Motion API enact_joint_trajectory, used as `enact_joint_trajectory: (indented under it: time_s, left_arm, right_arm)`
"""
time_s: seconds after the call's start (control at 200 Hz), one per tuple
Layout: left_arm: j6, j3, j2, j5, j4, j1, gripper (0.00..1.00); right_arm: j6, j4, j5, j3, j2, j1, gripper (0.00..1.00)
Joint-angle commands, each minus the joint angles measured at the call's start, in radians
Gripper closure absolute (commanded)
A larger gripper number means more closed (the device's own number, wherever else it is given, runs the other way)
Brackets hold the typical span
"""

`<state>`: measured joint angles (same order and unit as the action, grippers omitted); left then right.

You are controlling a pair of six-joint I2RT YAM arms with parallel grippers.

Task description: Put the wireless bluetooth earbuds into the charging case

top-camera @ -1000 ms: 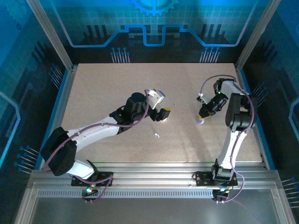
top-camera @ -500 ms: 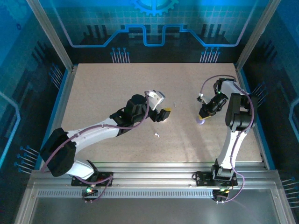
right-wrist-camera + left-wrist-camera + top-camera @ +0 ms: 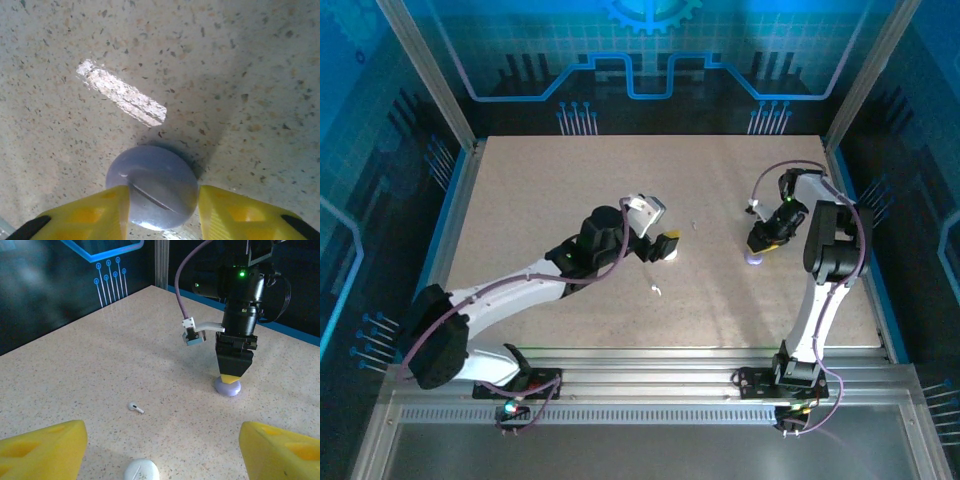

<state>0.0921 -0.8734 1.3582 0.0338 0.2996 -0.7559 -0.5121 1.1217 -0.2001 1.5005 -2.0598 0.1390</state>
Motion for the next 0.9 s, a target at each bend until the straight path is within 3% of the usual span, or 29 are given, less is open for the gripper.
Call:
enact_joint_trajectory:
  time_s: [0.0, 0.475, 0.895]
  left_arm:
    - [0.038, 0.017, -0.042, 0.021, -0.029, -0.008, 0.19]
    - [-0.033, 0.049, -0.134, 0.062, -0.174, 0.014, 0.18]
    - [-0.213, 0.106, -0.272, 0.059, -0.313, 0.177, 0.15]
  right_arm:
    - [0.024, -0.028, 0.014, -0.019, 0.061, 0.014, 0.57]
    - [0.128, -0.039, 0.048, 0.040, 0.178, -0.061, 0.48]
    - [0.434, -0.180, 0.166, -0.122, 0.426, -0.438, 0.37]
